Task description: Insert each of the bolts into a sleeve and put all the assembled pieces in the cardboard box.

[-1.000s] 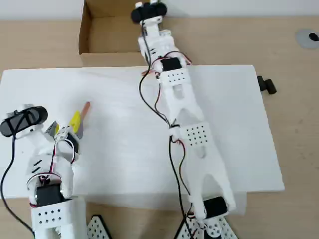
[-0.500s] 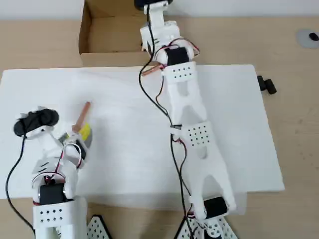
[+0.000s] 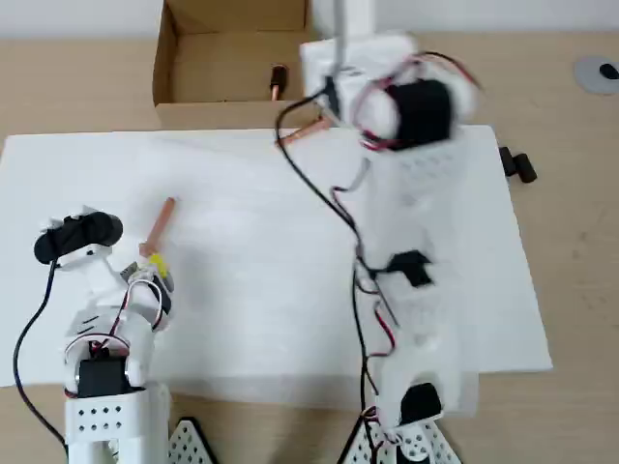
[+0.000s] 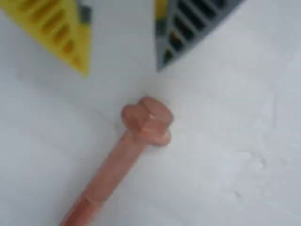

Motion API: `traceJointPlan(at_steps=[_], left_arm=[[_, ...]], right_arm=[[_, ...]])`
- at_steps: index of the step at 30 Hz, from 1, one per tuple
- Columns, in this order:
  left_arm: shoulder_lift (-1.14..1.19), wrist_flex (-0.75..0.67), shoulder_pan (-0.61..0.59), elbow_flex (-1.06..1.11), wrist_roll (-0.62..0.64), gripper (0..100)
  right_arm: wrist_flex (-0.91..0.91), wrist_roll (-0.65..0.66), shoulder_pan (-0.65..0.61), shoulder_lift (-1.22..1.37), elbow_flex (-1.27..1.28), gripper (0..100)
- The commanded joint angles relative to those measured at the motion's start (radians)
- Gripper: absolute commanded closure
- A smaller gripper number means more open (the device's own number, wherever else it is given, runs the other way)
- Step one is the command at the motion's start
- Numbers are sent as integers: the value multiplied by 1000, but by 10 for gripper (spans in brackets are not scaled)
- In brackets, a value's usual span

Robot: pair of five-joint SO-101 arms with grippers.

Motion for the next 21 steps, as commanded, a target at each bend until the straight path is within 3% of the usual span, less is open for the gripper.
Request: traceJointPlan(at_steps=[1, 12, 21], left_arm=[[-8, 2, 9, 6, -3, 917], [-8, -3, 9, 46, -3, 916], [-8, -3, 8, 46, 2, 916]], right_arm=[[17, 5, 90, -203, 232, 989], [8, 43, 199, -951, 1520, 989], [-402, 44, 200, -1460, 2261, 989]])
